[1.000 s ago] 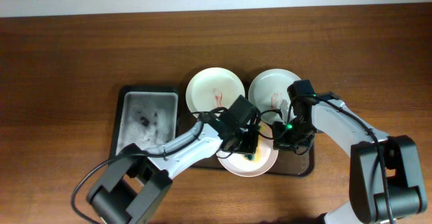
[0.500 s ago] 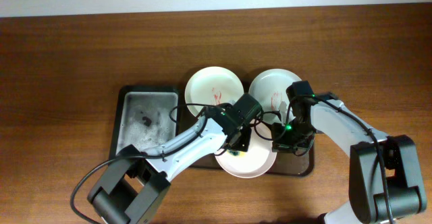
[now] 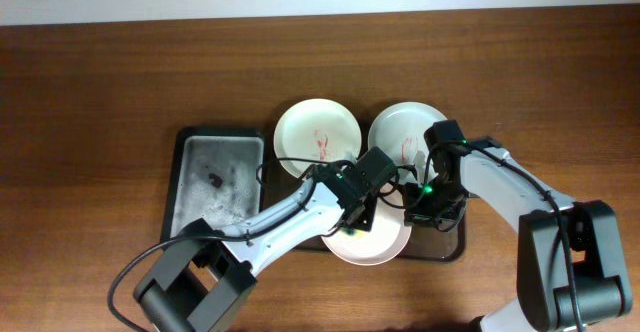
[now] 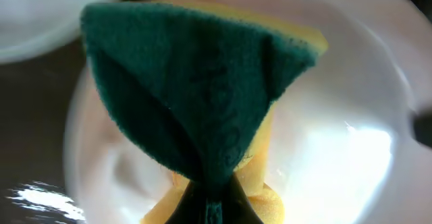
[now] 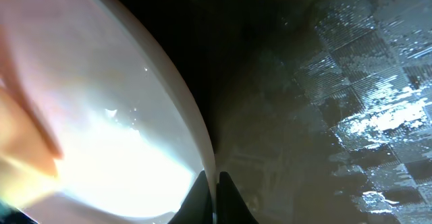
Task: Clean dirty plates on tray and stack at the side
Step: 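Lift the sponge with the left gripper and scrub the front plate, then carry the scrubbed plate with the right gripper to the table's right side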
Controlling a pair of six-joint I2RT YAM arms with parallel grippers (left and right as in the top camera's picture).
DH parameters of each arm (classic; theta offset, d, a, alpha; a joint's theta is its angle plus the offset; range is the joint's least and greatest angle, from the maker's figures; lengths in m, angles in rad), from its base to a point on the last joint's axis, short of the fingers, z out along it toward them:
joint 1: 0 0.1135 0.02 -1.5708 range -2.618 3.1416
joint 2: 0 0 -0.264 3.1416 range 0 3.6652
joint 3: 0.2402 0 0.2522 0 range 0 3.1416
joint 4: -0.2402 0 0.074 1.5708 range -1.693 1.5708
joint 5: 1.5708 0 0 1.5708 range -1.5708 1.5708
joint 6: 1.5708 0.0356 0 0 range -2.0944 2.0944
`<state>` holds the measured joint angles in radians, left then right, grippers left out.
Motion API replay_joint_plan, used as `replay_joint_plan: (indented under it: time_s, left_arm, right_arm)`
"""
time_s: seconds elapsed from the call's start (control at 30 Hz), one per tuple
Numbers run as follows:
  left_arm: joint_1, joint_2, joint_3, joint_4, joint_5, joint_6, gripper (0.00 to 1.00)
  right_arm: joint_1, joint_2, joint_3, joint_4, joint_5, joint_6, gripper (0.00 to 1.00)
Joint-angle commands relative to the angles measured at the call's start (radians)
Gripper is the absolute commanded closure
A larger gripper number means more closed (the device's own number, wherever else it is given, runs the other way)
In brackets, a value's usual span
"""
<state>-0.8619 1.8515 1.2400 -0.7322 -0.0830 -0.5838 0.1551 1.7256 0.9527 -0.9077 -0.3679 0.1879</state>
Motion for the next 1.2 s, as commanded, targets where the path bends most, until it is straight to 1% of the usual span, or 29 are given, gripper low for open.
replay_joint_plan:
  time_s: [0.0,0.07,0.2,0.23,0.3,0.33,0.43,0.5,0.6,0.63,0.7,0.8,0.87,0.93,1.0,1.03,1.07,1.1,1.13,1.17]
  left_arm:
    - [0.008,-0.018,0.002,0.009,-0.247,-0.006,1.0]
    - [0.016,-0.018,0.001,-0.003,-0.214,-0.006,1.0]
    - [0.016,-0.017,-0.049,0.008,0.028,-0.002,1.0]
    - [0.016,-0.017,-0.065,0.024,0.1,0.01,1.0]
    - [0.016,-0.017,-0.091,0.08,0.285,0.086,1.0]
    - [0.017,-0.017,-0.091,0.108,0.349,0.125,1.0]
    - [0.034,-0.017,-0.091,0.203,0.495,0.177,1.0]
    - [0.049,-0.017,-0.091,0.241,0.54,0.178,1.0]
    - [0.074,-0.017,-0.091,0.242,0.535,0.159,1.0]
    - [0.075,-0.017,-0.091,0.232,0.509,0.159,1.0]
    - [0.075,-0.017,-0.091,0.182,0.394,0.158,1.0]
    - [0.076,-0.017,-0.091,0.085,0.228,0.121,1.0]
    - [0.084,-0.017,-0.091,0.043,0.147,0.121,1.0]
    - [0.114,-0.027,-0.086,0.019,0.103,0.122,1.0]
    - [0.15,-0.07,-0.063,0.004,0.107,0.134,1.0]
    - [0.158,-0.095,-0.054,0.006,0.138,0.163,1.0]
    - [0.163,-0.136,-0.039,0.01,0.203,0.202,1.0]
    - [0.163,-0.165,-0.031,0.006,0.248,0.211,1.0]
    - [0.163,-0.197,-0.031,-0.005,0.271,0.212,1.0]
    - [0.165,-0.219,-0.031,-0.026,0.258,0.212,1.0]
  right_arm:
    - [0.003,0.007,0.013,-0.002,0.012,0.004,0.96]
    - [0.003,0.007,0.012,-0.002,0.012,0.004,0.96]
    - [0.003,0.007,0.012,-0.002,0.012,0.004,0.96]
    - [0.003,0.007,0.012,-0.002,0.013,0.004,0.96]
    - [0.003,0.007,0.012,-0.002,0.012,0.004,0.96]
    - [0.003,0.007,0.012,-0.002,0.012,0.004,0.96]
    - [0.003,0.007,0.012,-0.002,0.013,0.004,0.96]
    - [0.003,0.007,0.012,-0.002,0.013,0.004,0.96]
    - [0.003,0.007,0.012,-0.005,0.013,0.004,0.96]
    - [0.003,0.007,0.012,-0.004,0.012,0.004,0.96]
    - [0.003,0.007,0.013,-0.005,0.012,0.004,0.96]
    - [0.003,0.007,0.012,-0.005,0.012,0.004,0.96]
    - [0.003,0.007,0.012,-0.005,0.012,0.004,0.96]
    - [0.003,0.007,0.012,-0.005,0.013,0.004,0.96]
    - [0.003,0.007,0.012,-0.004,0.013,0.004,0.96]
    - [0.003,0.007,0.012,-0.005,0.013,0.004,0.95]
    - [0.003,0.007,0.012,-0.005,0.012,0.004,0.76]
    - [0.003,0.007,0.012,-0.003,0.012,0.004,0.72]
    - [0.003,0.007,0.012,-0.001,0.012,0.004,0.72]
    - [0.003,0.007,0.012,-0.001,0.012,0.004,0.73]
